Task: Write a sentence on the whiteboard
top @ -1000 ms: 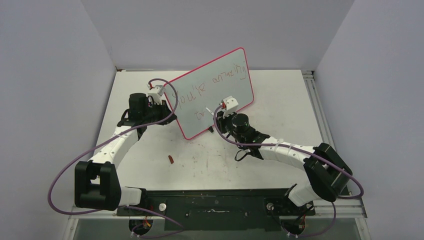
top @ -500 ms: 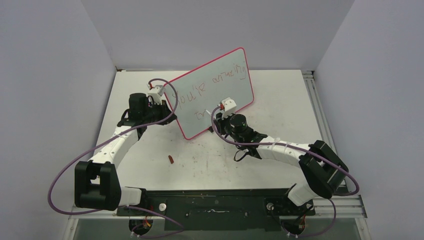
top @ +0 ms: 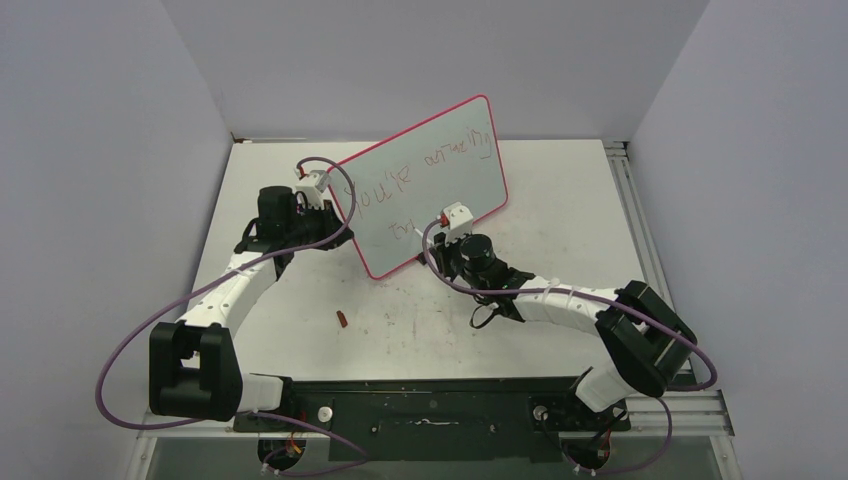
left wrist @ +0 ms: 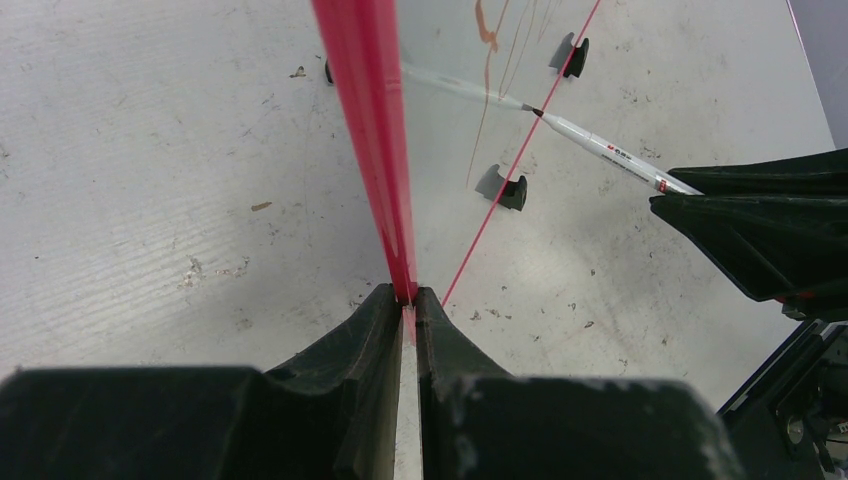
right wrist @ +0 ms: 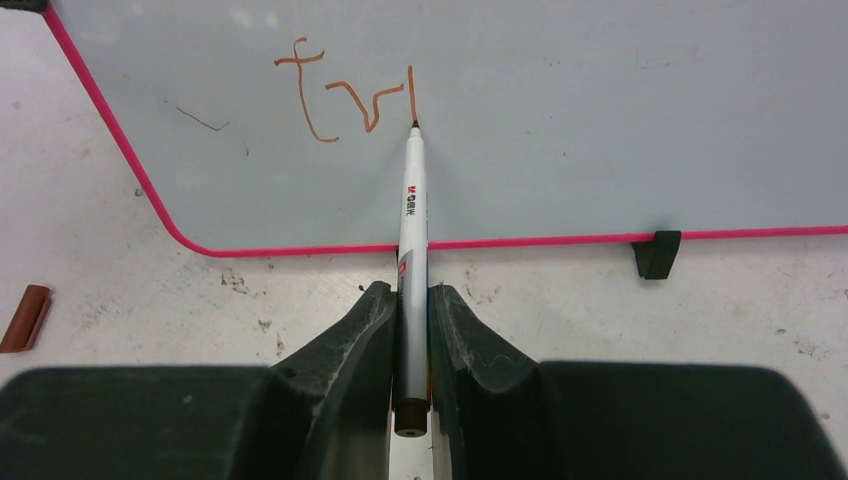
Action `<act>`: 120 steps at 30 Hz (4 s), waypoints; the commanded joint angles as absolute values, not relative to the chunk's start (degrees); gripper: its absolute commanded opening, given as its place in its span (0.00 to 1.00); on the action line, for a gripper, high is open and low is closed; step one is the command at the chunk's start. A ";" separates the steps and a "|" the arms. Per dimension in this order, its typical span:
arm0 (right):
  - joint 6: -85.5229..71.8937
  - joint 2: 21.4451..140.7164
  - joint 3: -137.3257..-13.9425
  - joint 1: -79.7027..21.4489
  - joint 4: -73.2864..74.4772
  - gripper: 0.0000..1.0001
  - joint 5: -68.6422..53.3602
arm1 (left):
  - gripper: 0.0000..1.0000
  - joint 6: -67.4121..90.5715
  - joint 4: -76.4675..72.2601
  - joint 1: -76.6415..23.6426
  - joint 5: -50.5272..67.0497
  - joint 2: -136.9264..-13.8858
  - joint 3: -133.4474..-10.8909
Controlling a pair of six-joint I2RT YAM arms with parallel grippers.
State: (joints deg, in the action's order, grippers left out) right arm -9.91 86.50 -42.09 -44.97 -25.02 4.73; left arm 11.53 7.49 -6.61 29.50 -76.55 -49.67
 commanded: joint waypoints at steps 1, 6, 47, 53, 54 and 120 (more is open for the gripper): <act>-10.68 84.95 -41.08 -44.75 -25.77 0.05 5.68 | 0.07 11.60 6.81 -7.38 31.16 -75.52 -52.20; -10.67 84.93 -41.36 -44.72 -25.36 0.05 7.41 | 0.07 11.60 6.77 -7.38 31.11 -75.56 -52.19; -9.05 86.31 -47.94 -44.10 -27.72 0.05 8.92 | 0.07 11.56 6.86 -7.38 31.16 -75.25 -52.21; -8.96 86.89 -48.19 -44.03 -27.60 0.05 8.87 | 0.07 11.58 6.86 -7.38 31.20 -75.26 -52.16; -8.93 86.99 -48.06 -44.08 -27.60 0.05 8.83 | 0.07 11.60 6.86 -7.38 31.16 -75.26 -52.19; -9.89 86.96 -46.49 -42.76 -26.38 0.05 9.87 | 0.07 11.60 6.90 -7.34 31.15 -75.02 -52.29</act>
